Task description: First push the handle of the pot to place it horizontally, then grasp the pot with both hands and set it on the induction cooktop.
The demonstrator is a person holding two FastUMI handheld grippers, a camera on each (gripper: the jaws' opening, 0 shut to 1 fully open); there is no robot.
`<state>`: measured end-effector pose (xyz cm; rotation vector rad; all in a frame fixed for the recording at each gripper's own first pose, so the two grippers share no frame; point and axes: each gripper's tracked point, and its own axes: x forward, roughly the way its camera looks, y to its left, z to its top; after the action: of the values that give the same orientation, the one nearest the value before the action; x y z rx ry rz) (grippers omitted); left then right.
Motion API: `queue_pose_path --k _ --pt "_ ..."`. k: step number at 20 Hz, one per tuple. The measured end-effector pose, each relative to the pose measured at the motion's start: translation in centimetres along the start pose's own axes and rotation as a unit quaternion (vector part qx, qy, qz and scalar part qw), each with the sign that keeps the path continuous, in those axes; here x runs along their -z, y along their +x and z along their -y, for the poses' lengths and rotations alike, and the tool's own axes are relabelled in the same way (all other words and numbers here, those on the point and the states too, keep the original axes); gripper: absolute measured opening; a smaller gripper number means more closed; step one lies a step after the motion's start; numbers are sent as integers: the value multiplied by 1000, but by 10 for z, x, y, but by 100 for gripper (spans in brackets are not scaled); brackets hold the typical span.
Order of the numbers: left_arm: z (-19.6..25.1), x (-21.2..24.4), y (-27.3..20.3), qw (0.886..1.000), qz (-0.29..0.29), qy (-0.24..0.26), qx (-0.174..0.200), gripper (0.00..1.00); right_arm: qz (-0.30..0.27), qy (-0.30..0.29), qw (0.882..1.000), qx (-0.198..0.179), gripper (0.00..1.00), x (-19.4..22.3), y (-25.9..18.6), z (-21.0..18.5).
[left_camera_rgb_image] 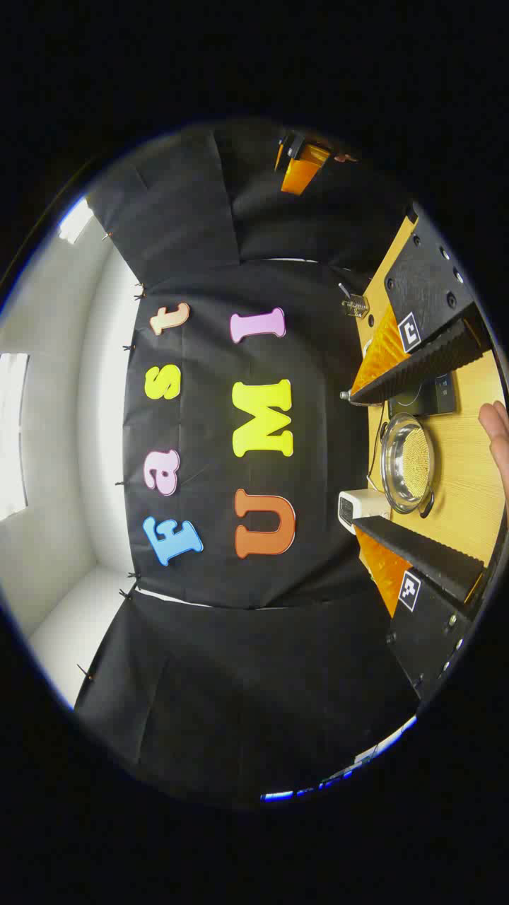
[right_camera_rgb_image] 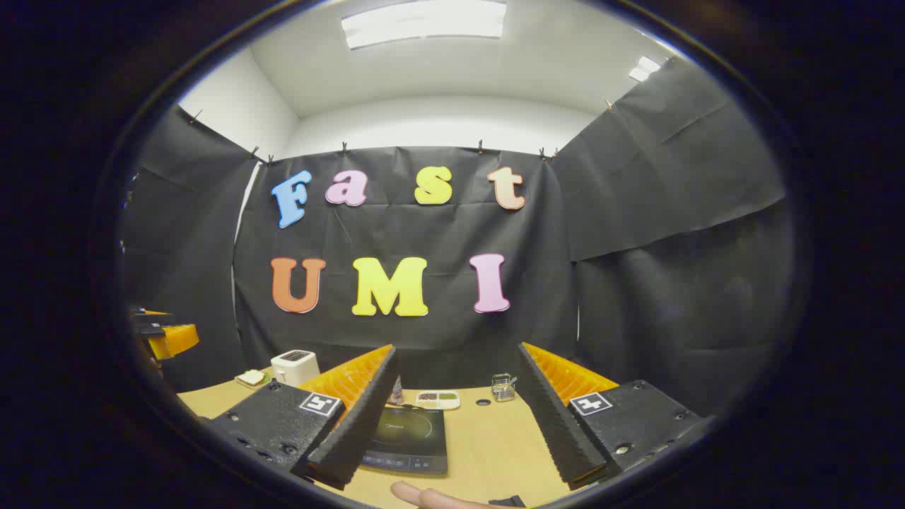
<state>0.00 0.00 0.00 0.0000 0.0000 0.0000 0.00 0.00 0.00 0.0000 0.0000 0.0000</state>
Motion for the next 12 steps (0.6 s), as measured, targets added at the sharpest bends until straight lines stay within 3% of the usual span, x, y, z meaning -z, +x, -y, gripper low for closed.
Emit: queue_pose_path --k 1,2,12 --pt "1 1 0 1000 -1 1 2 85 -1 0 1000 3 100 1 1 3" --pt "3 2 0 1000 -1 0 5 96 -1 0 1000 5 100 1 1 6" --pt "12 3 7 1000 1 -10 22 96 2 -2 1000 7 100 2 0 12"
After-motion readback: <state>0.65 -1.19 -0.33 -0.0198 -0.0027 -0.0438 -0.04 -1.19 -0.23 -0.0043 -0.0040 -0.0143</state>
